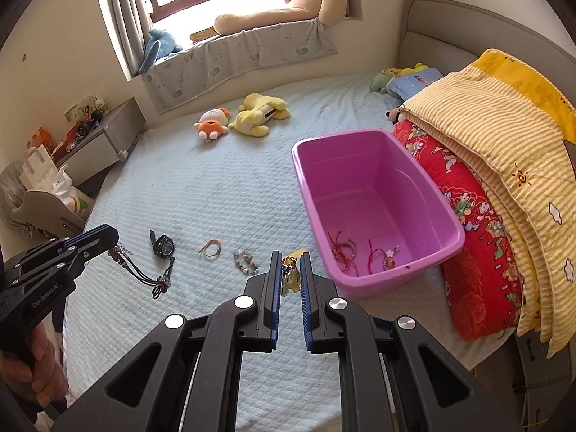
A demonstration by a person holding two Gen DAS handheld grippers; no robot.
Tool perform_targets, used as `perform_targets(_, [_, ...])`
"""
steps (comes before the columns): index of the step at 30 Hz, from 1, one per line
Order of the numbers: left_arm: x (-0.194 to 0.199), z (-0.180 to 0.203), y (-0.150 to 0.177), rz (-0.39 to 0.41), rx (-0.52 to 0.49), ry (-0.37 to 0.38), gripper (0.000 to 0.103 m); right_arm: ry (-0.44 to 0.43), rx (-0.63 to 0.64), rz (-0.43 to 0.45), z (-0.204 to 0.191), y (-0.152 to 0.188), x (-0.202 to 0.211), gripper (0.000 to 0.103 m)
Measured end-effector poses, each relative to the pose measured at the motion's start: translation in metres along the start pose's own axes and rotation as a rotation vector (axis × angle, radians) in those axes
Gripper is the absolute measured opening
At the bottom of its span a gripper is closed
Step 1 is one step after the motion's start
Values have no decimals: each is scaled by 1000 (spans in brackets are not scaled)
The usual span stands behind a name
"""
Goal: Organize jewelry
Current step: 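Lift and carry the pendant and flower chain in both tools over the pink tub, then open both tools to drop the pendant and flower chain into the tub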
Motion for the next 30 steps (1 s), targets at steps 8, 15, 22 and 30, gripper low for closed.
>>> perform_targets(8, [-39,77,-56,7,67,-34,7,-103,55,-21,75,-56,-16,10])
perform_targets(15, [-85,125,-96,-37,126,-77,7,-189,117,-58,125,-107,-45,10])
perform_targets(22, [-136,156,-115,-98,148,-121,7,-248,163,-129,154,-121,-81,10])
perform_targets(30, [-190,172,-103,-235,138,-153,7,-269,167,-253,172,-104,-126,10])
Point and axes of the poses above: each gripper's, at about its wrist camera, not at the fingertips, and x roughly against the way its jaws point, z to its right, y to its underside, the point moved 10 cm from there along -x, roughly the way its jaws point, and after that the axes turned 6 degrees about -y, right-handed, at the moved point
